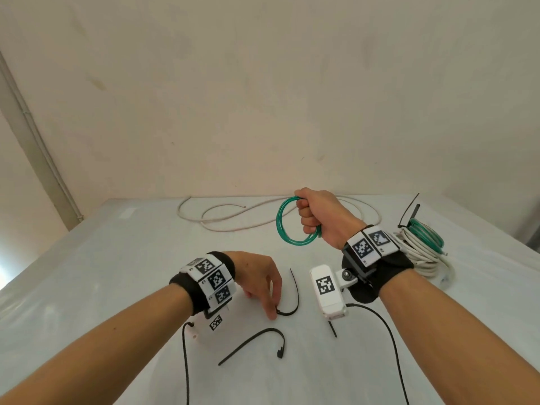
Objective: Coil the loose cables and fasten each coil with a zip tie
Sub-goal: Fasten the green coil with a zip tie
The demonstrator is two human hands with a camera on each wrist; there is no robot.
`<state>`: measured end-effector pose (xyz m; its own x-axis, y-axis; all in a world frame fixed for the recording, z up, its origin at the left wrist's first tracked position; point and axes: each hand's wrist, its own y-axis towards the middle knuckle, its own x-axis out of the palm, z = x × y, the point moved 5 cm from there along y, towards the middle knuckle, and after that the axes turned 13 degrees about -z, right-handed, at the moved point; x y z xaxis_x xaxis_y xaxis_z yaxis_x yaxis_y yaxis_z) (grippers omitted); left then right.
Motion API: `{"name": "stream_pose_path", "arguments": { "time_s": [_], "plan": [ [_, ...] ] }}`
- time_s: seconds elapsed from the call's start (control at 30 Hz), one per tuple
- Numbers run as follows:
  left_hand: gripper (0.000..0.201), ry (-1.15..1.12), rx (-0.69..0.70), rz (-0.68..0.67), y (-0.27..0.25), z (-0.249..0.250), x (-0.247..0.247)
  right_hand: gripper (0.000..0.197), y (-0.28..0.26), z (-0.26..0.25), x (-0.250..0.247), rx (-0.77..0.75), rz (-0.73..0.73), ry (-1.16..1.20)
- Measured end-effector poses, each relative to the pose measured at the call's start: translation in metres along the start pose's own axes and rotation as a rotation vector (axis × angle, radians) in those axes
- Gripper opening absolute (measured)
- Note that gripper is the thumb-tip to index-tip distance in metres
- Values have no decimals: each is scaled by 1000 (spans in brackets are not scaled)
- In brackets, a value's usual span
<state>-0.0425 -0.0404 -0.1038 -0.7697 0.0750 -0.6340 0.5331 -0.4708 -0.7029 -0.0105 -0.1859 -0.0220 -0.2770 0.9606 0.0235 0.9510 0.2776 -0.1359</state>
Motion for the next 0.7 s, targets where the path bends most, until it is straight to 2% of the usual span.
{"name": "stream_pose_path", "arguments": {
  "time_s": [0.17, 0.23, 0.37, 0.47, 0.57, 0.7],
  "plan": [
    [19, -8, 92, 45, 6, 1, -5, 40, -2, -1, -2, -17, -6, 21],
    [12, -82, 128, 97, 2, -3, -13, 41, -2, -2, -1, -20, -13, 32],
    [8, -358, 231, 324, -16, -19, -40, 41, -1, 0, 0, -43, -5, 18],
    [11, -425, 268, 483, -36, -29, -58, 38, 2, -1, -5, -93, 123, -193],
    [11, -270, 230, 455, -54, -25, -64, 41, 7, 0, -10, -147, 203, -401],
    [9, -109, 223, 324, -69, -7, -60, 41, 14, 2, -1, -206, 141, -533]
  ]
}}
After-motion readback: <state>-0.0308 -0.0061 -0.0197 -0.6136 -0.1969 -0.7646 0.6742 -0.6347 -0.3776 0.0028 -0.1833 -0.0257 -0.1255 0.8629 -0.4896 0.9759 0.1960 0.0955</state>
